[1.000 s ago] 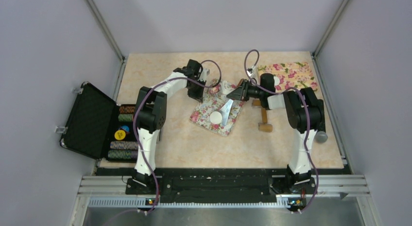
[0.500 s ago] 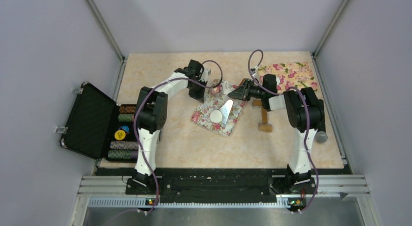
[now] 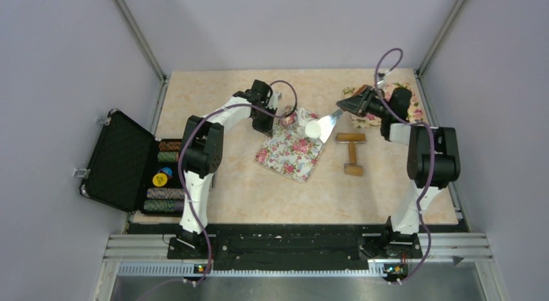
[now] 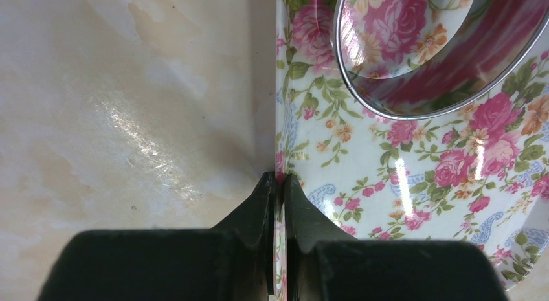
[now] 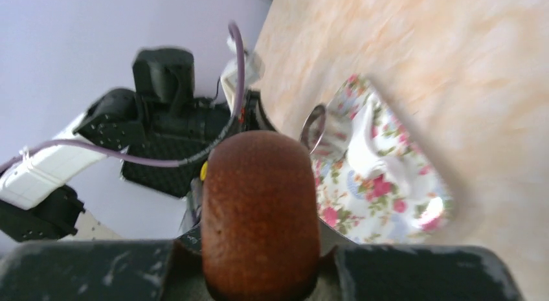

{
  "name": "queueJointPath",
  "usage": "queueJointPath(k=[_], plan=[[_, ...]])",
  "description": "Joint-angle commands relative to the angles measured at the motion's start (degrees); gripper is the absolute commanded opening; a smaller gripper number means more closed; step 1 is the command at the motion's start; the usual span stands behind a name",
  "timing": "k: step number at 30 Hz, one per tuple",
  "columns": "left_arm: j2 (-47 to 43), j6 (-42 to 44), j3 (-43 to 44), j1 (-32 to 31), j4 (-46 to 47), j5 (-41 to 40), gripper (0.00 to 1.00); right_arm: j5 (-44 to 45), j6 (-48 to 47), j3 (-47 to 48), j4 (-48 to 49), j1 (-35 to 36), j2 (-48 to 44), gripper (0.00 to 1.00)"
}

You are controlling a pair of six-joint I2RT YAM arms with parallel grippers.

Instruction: Roll out the dumpling wrappers from the dough

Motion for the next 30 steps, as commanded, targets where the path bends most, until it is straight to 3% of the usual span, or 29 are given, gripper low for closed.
queueJointPath(k=[1,8,14,24,30], plan=[[-0.2,0.9,-2.1,0.0,-0.1,-0.8,0.0,-1.2,-6.4,1.0,-4.3,-8.8,-9.0,0.0],[-0.8,0.6,-2.4,0.0,0.1,0.5,0.0,1.0,-4.2,2.7,-3.9,-22.9,-10.6,0.0],[-2.1,0.7,-3.9,0.1,0.9,0.4,0.0,12.9,-19.5,9.2,-20.1,-29.9,-10.9,0.0],[-1.9,0.5,-3.3,0.2,0.9,1.1,0.0,31.2,-34.1,14.0,-26.2,-30.6,-12.5,0.0],[-1.8,0.4,-3.3,0.2,0.9,1.2,0.0,43.4,-44.5,16.4,-27.7,-26.3,-12.3,0.0]])
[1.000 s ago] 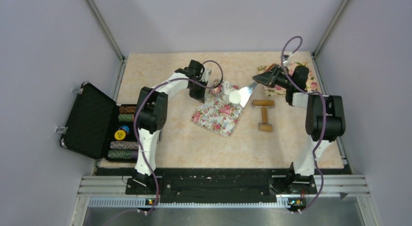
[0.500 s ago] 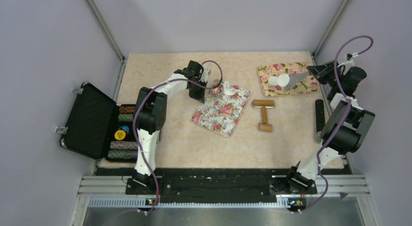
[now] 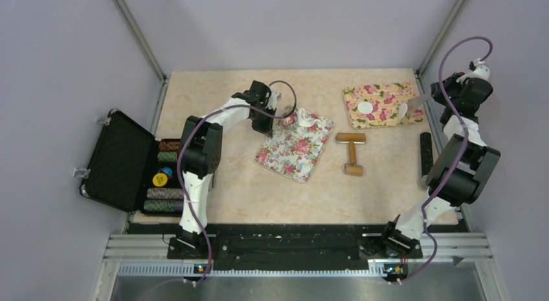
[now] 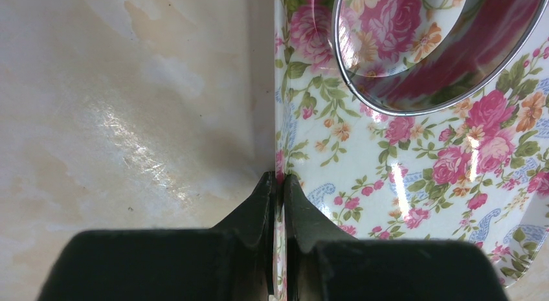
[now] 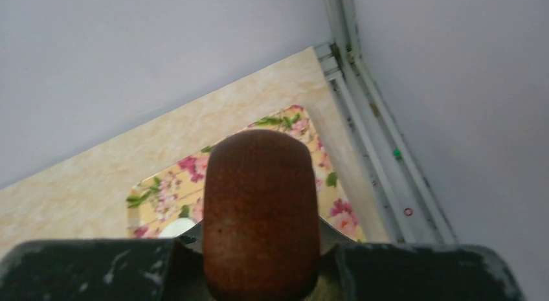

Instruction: Roll out the dumpling wrappers from the dough

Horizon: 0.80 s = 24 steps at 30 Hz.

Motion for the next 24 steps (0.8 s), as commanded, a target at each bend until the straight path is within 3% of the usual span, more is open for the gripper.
queueJointPath(k=[1,4,11,19,24], plan=[[-0.7,0.5,-1.1,-0.2,-1.1,-0.3,0.0,13.1,-11.1,4.1,1.6,4.1,-3.2,0.0],[-0.6,0.4,-1.1,-0.2,-1.1,-0.4,0.0,16.8,-14.4,5.5,1.4,6.8,-2.7,0.0],[-0.4,0.4,-1.0,-0.2,-1.1,-0.6,0.0,13.9,-12.1,9.8,-1.3,11.1,-0.3,0.0],[-1.0,0.5,-0.8,0.1,-1.3,-0.8,0.0,13.5,-13.0,10.5,-4.5,12.2,-5.3,0.0],[-2.6,1.3,-0.5,1.1,-1.6,-0.2,0.26,5.3,-18.4,5.6,-13.2,13.7,-13.5,0.0]])
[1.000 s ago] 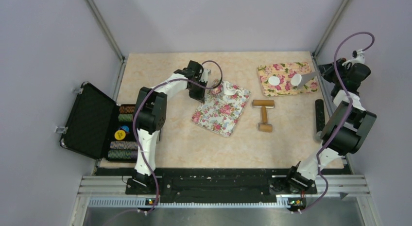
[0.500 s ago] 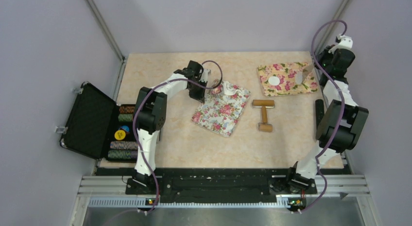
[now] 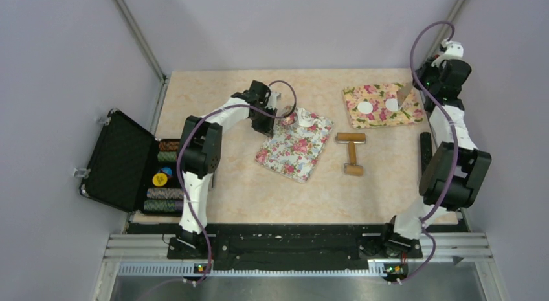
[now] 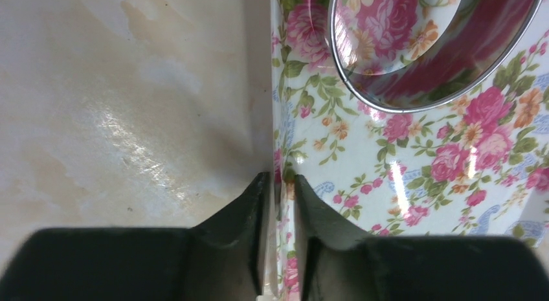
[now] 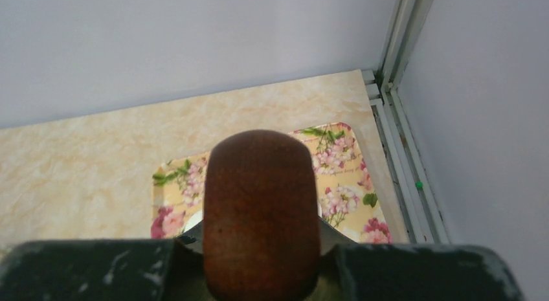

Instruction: Roll out the dumpling wrappers from the dough

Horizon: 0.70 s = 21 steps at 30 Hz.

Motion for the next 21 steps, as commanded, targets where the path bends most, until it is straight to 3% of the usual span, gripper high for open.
queueJointPath(k=[1,5,10,14,15,21], plan=[[-3.2,1.8,-0.6,1.2,-1.7,-0.4,0.32,-7.3,-8.2,-3.6,-5.5,2.4,-13.1,0.0],[-6.6,5.1,-2.0,2.5,-1.6,-0.6,0.58,-8.7,-15.9,-13.8,-8.4,5.6,-24.4,0.0],[-12.3,7.4,-4.7,5.2,-1.5,1.5,0.89,-10.3,-24.0,-19.3,-18.0,9.6,-35.1,0.0],[-18.3,10.0,-8.5,6.3,-2.0,4.2,0.96,-6.4,-31.6,-23.7,-22.5,13.7,-43.3,0.0],[-22.5,11.7,-12.8,6.6,-2.2,4.9,0.99,-4.5,-34.0,-26.4,-24.6,14.4,-46.2,0.0],[-31.6,16.1,-20.9,9.9,-5.4,9.5,0.99,-0.8,-42.9,-39.1,-20.0,14.5,-52.8,0.0]])
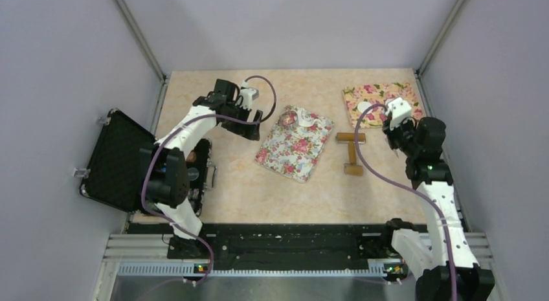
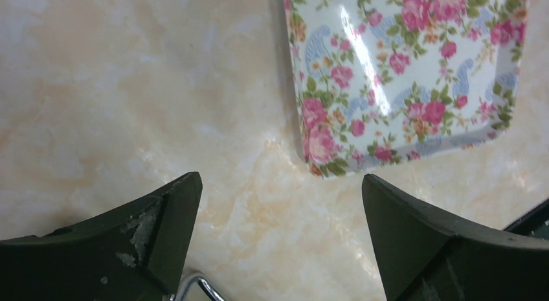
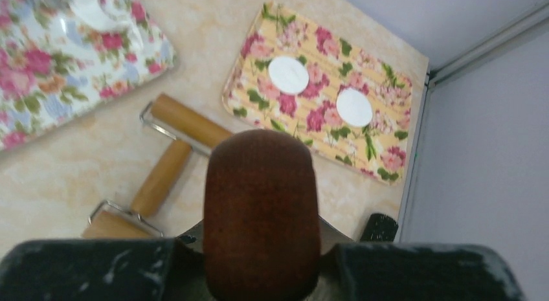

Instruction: Roll out the dumpling wrappers from the dough

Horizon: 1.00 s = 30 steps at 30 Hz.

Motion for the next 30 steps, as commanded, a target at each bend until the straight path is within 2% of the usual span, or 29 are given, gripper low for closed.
queueJointPath(k=[1,6,10,12,13,14,15,17,19,20,24,30], plan=[[-7.3,5.6,-4.5,3.9,-4.1,6.6,0.99,3.8,-11.0,-8.5,3.9,0.7,-4.7,0.0],[-12.7,9.7,-8.7,13.3,-9.5,16.3,0.99,5.1,-16.4,-18.5,10.3,0.7,-10.3,0.0],[-18.9,11.6,-14.5,19.7,-9.0,19.8,0.99,-0.5,-18.5,-20.1,2.5,0.8,-15.5,0.01],[-22.4,13.9,-17.3,20.6,-9.2,20.0,0.99,-4.3,-20.1,-20.3,-2.8,0.8,-17.5,0.1],[-23.2,14.6,-18.8,20.7,-8.8,19.5,0.99,-5.9,-21.2,-20.5,-5.6,0.8,-18.6,0.17],[-25.0,14.8,-20.4,20.9,-8.0,18.9,0.99,-7.5,-22.6,-20.6,-8.2,0.8,-19.8,0.3],[-26.0,14.7,-21.6,21.0,-7.2,18.4,0.99,-9.4,-24.0,-20.4,-11.6,0.8,-20.8,0.5],[-27.5,14.1,-23.0,21.5,-5.7,17.7,0.99,-11.7,-26.4,-19.5,-17.8,0.8,-23.3,0.77],[-28.0,13.7,-23.1,21.8,-5.5,18.1,0.99,-14.0,-29.5,-17.8,-24.5,0.8,-26.5,0.96],[-28.1,13.4,-23.1,22.0,-5.5,18.4,0.99,-15.1,-31.1,-16.8,-28.0,0.8,-27.5,0.98],[-28.2,13.3,-22.8,22.4,-5.5,18.0,0.99,-18.3,-35.0,-11.5,-39.1,0.9,-30.1,0.99],[-28.9,15.1,-21.2,22.8,-7.2,16.4,0.99,-25.6,-32.8,-2.9,-45.4,0.9,-30.4,0.99]])
